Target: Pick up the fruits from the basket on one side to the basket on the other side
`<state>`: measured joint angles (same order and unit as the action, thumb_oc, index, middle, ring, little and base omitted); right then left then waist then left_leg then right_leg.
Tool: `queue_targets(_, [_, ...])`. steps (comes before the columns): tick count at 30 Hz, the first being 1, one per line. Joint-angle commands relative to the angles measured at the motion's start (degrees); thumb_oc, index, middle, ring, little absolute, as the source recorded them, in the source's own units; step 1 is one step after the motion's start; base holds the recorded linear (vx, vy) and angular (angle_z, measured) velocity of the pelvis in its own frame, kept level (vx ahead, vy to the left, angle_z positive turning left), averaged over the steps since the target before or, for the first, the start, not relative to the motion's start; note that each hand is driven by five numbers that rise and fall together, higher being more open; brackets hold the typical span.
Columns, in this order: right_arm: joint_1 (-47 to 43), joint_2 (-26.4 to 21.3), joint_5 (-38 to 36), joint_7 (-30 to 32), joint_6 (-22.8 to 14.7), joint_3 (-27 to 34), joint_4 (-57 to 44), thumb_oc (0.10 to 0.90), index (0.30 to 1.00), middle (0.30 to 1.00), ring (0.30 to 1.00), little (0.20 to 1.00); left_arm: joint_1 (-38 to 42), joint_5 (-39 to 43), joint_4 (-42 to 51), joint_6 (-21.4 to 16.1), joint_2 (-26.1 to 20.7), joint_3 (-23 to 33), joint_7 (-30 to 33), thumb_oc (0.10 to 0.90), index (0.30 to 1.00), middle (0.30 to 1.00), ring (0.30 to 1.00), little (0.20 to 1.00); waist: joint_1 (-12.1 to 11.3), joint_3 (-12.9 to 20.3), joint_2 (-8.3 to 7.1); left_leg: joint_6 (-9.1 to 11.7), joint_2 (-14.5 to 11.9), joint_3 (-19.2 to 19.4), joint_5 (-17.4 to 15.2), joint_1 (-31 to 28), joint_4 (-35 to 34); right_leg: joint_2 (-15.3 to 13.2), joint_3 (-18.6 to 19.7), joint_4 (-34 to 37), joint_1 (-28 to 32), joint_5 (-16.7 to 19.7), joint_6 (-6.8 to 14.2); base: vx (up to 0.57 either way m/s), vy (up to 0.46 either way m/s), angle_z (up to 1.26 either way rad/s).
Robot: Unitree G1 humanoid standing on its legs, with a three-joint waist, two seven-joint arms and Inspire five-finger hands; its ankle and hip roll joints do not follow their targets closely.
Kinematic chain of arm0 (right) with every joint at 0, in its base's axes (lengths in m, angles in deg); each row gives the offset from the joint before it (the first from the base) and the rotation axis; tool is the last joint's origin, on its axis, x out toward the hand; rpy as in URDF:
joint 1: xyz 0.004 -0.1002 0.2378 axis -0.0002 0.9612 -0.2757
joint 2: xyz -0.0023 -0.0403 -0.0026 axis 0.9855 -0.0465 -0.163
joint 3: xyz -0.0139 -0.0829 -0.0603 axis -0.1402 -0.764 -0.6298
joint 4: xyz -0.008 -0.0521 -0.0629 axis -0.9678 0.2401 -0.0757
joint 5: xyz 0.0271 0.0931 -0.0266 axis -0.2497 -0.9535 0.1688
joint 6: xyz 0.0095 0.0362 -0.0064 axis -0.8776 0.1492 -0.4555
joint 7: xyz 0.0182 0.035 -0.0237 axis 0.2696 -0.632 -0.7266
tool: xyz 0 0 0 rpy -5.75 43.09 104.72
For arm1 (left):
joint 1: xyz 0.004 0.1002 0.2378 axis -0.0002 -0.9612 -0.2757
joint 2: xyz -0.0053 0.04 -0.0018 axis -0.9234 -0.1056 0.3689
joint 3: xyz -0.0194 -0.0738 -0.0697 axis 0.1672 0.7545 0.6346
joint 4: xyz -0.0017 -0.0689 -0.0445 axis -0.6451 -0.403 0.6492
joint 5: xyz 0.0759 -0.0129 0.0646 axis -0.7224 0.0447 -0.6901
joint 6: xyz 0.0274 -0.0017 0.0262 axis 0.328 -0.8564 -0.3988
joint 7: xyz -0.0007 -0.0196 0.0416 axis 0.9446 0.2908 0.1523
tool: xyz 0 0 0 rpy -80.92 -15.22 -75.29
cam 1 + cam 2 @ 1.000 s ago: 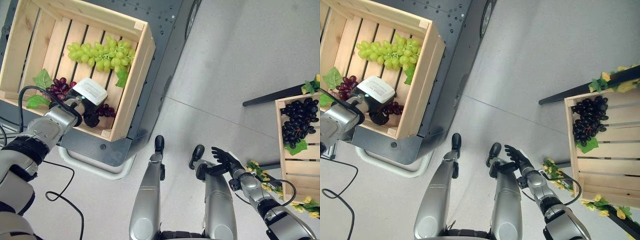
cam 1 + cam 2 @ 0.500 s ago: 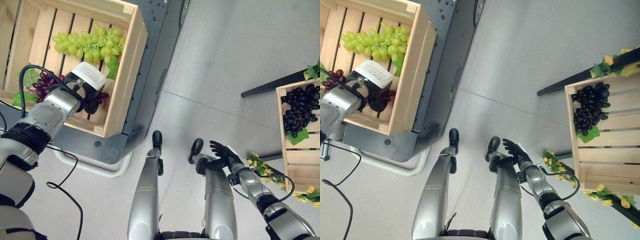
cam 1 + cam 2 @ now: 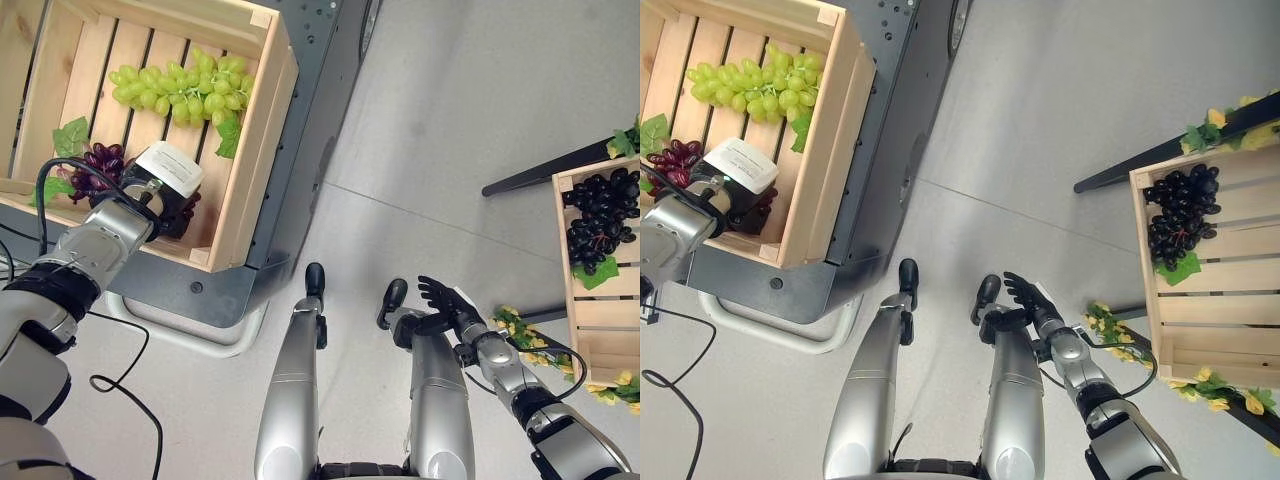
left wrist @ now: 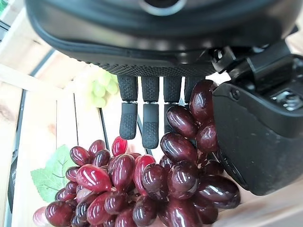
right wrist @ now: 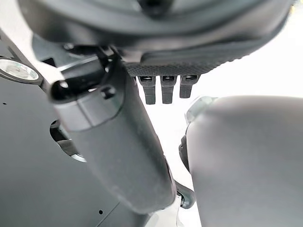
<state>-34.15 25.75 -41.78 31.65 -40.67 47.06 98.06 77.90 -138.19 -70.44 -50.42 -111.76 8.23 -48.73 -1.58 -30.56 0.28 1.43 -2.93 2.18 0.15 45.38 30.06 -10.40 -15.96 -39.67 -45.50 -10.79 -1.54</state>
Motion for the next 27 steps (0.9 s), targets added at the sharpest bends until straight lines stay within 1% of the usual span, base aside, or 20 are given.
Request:
queue_targets(1, [4.7, -4.1, -1.1, 0.6, -2.8, 2.8, -3.2, 0.800, 0.900, 0.900, 0.900, 0.900, -2.2, 5.6, -1.9, 2.0, -3.6, 9.0, 6.8, 0.400, 0.300, 0.300, 0.300, 0.300, -0.7, 0.8, 2.13, -2.3, 1.0, 4.9, -5.6, -4.8, 1.6, 0.6, 0.2, 4.3, 7.0, 2.1, 1.3, 0.00, 0.000, 0.00])
queue_targets(2, [4.6, -4.1, -1.1, 0.5, -2.8, 2.9, -3.3, 0.800, 0.900, 0.900, 0.900, 0.900, -2.2, 6.0, -1.9, 2.1, -3.6, 9.3, 6.9, 0.400, 0.300, 0.300, 0.300, 0.300, -0.7, 0.8, 2.16, -2.3, 1.0, 4.9, -5.5, -4.6, 1.6, 0.5, 0.1, 4.3, 6.8, 2.2, 1.3, 0.00, 0.000, 0.00])
queue_targets(5, [5.9, -3.8, -1.2, 0.6, -3.1, 3.3, -4.2, 0.800, 0.900, 0.900, 0.900, 0.900, -7.8, 22.0, -2.9, 4.2, -2.5, 16.1, 14.0, 0.400, 0.300, 0.300, 0.300, 0.300, -1.0, 0.8, 2.29, -2.4, 1.3, 5.0, -5.8, -7.3, 1.2, 0.5, 0.3, 4.4, 9.2, 1.8, 1.4, 0.02, -0.002, -0.04])
queue_targets(6, [6.8, -3.6, -1.0, 0.8, -3.1, 3.6, -5.2, 0.800, 0.900, 0.900, 0.900, 0.900, -12.4, 33.2, -4.7, 3.3, -0.4, 22.8, 19.0, 0.400, 0.300, 0.300, 0.300, 0.300, -1.3, 0.8, 2.23, -2.4, 1.5, 4.8, -5.7, -8.6, 0.8, 0.6, 0.4, 4.5, 10.4, 1.6, 1.4, 0.02, -0.007, -0.08])
queue_targets(7, [7.1, -3.4, -1.0, 0.9, -3.1, 3.7, -5.4, 0.800, 0.900, 0.900, 0.900, 0.900, -13.8, 36.1, -5.3, 2.2, 0.4, 25.2, 20.4, 0.400, 0.300, 0.300, 0.300, 0.300, -1.4, 0.8, 2.20, -2.4, 1.6, 4.8, -5.6, -9.0, 0.6, 0.7, 0.4, 4.6, 10.8, 1.5, 1.4, 0.02, -0.018, -0.11])
queue_targets(8, [7.9, -2.8, -0.6, 1.7, -2.6, 3.9, -6.6, 0.800, 0.900, 0.900, 0.900, 0.900, -17.5, 44.8, -7.5, -1.1, 3.5, 31.8, 22.8, 0.400, 0.300, 0.300, 0.300, 0.300, -1.6, 0.8, 2.07, -2.4, 1.9, 4.5, -5.5, -10.3, 0.1, 0.9, 0.4, 4.7, 12.1, 1.2, 1.3, 0.02, -0.017, -0.10])
queue_targets(9, [8.5, -2.4, -0.3, 2.0, -2.2, 4.0, -7.4, 0.800, 0.900, 0.900, 0.900, 0.900, -19.5, 47.3, -8.6, -2.8, 5.4, 35.5, 22.9, 0.400, 0.300, 0.300, 0.300, 0.300, -1.7, 0.8, 1.95, -2.4, 2.1, 4.4, -5.4, -11.0, -0.2, 0.9, 0.5, 4.8, 12.8, 1.0, 1.2, 0.02, -0.016, -0.08])
queue_targets(10, [8.7, -2.2, -0.2, 2.1, -2.1, 4.1, -7.7, 0.800, 0.900, 0.900, 0.900, 0.900, -20.2, 49.9, -9.1, -4.1, 6.0, 36.8, 23.6, 0.400, 0.300, 0.300, 0.300, 0.300, -1.7, 0.8, 1.90, -2.4, 2.1, 4.3, -5.4, -11.4, -0.3, 0.9, 0.5, 4.8, 13.1, 1.0, 1.2, 0.00, 0.000, 0.00])
queue_targets(13, [9.9, -1.1, 0.4, 3.1, -0.9, 3.9, -10.0, 0.800, 0.900, 0.900, 0.900, 0.900, -23.8, 60.8, -10.1, -8.2, 10.3, 44.0, 23.8, 0.400, 0.300, 0.300, 0.300, 0.300, -1.7, 0.8, 1.51, -2.5, 2.3, 4.0, -5.3, -14.2, -1.3, 1.1, 0.8, 5.3, 15.5, 0.5, 1.1, 0.03, -0.009, 0.04])
queue_targets(15, [10.1, -0.5, 0.9, 3.2, -0.6, 3.7, -10.5, 0.800, 0.900, 0.900, 0.900, 0.900, -25.0, 64.3, -10.6, -9.5, 12.3, 46.6, 23.0, 0.400, 0.300, 0.300, 0.300, 0.300, -1.6, 0.8, 1.30, -2.7, 2.4, 3.8, -5.4, -15.7, -1.8, 1.2, 1.0, 5.5, 16.7, 0.3, 1.1, 0.02, 0.000, 0.00])
queue_targets(17, [10.0, 0.2, 1.3, 3.4, -0.1, 3.4, -10.8, 0.800, 0.900, 0.900, 0.900, 0.900, -26.0, 69.5, -10.8, -10.6, 14.9, 48.9, 22.0, 0.400, 0.300, 0.300, 0.300, 0.300, -1.5, 0.8, 1.13, -2.8, 2.5, 3.7, -5.4, -17.4, -2.4, 1.2, 1.3, 6.0, 18.1, 0.3, 1.1, 0.00, 0.000, 0.00])
queue_targets(19, [9.9, 0.8, 1.4, 3.6, 0.0, 3.1, -10.7, 0.800, 0.900, 0.900, 0.900, 0.900, -26.2, 76.2, -10.7, -12.4, 16.8, 50.6, 20.9, 0.400, 0.300, 0.300, 0.300, 0.300, -1.3, 0.8, 0.94, -3.0, 2.5, 3.8, -5.7, -19.0, -2.7, 1.3, 1.6, 6.3, 19.4, 0.1, 1.0, 0.03, 0.004, -0.05])
queue_targets(20, [10.0, 1.2, 1.4, 3.6, 0.0, 3.1, -10.7, 0.800, 0.900, 0.900, 0.900, 0.900, -26.5, 81.2, -10.4, -13.6, 18.2, 51.8, 20.1, 0.400, 0.300, 0.300, 0.300, 0.300, -1.1, 0.8, 0.83, -3.2, 2.5, 3.9, -6.0, -20.1, -2.8, 1.3, 1.7, 6.5, 20.4, 0.0, 1.0, 0.03, -0.003, -0.03])
queue_targets(22, [10.2, 1.5, 1.6, 3.5, 0.3, 3.1, -11.1, 0.800, 0.900, 0.900, 0.900, 0.900, -27.1, 86.1, -9.4, -14.9, 19.7, 53.1, 19.2, 0.400, 0.300, 0.300, 0.300, 0.300, -0.9, 0.8, 0.74, -3.3, 2.6, 4.0, -6.4, -21.2, -2.7, 1.3, 2.0, 6.5, 21.3, -0.1, 0.9, 0.00, 0.000, 0.00])
queue_targets(23, [10.3, 1.6, 1.6, 3.6, 0.4, 3.1, -11.2, 0.800, 0.900, 0.900, 0.900, 0.900, -27.2, 86.7, -9.2, -15.0, 19.9, 53.3, 19.2, 0.400, 0.300, 0.300, 0.300, 0.300, -0.9, 0.8, 0.73, -3.4, 2.6, 4.0, -6.4, -21.3, -2.6, 1.3, 2.0, 6.4, 21.5, -0.1, 0.9, 0.00, 0.000, 0.00])
queue_targets(24, [10.4, 1.7, 1.7, 3.6, 0.9, 3.1, -11.6, 0.800, 0.900, 0.900, 0.900, 0.900, -27.5, 90.3, -8.6, -16.2, 20.6, 53.9, 18.5, 0.400, 0.300, 0.300, 0.300, 0.300, -0.8, 0.8, 0.67, -3.4, 2.6, 4.0, -6.6, -21.9, -2.4, 1.3, 2.1, 6.3, 22.0, -0.2, 0.9, 0.00, 0.000, 0.00])
queue_targets(25, [10.5, 1.7, 1.7, 3.6, 0.9, 3.0, -11.7, 0.800, 0.900, 0.900, 0.900, 0.900, -27.6, 91.0, -8.3, -16.3, 20.8, 54.2, 18.4, 0.400, 0.300, 0.300, 0.300, 0.300, -0.8, 0.8, 0.67, -3.5, 2.6, 4.0, -6.7, -22.1, -2.4, 1.3, 2.2, 6.3, 22.1, -0.2, 0.9, 0.00, 0.000, 0.00])
queue_targets(27, [10.7, 2.0, 1.6, 3.8, 1.1, 3.0, -11.7, 0.800, 0.900, 0.900, 0.900, 0.900, -27.9, 95.2, -7.0, -17.7, 22.1, 55.1, 17.4, 0.400, 0.300, 0.300, 0.300, 0.300, -0.6, 0.8, 0.65, -3.5, 2.7, 4.0, -6.9, -23.1, -2.3, 1.3, 2.3, 6.3, 23.0, -0.4, 0.8, 0.00, 0.000, 0.00])
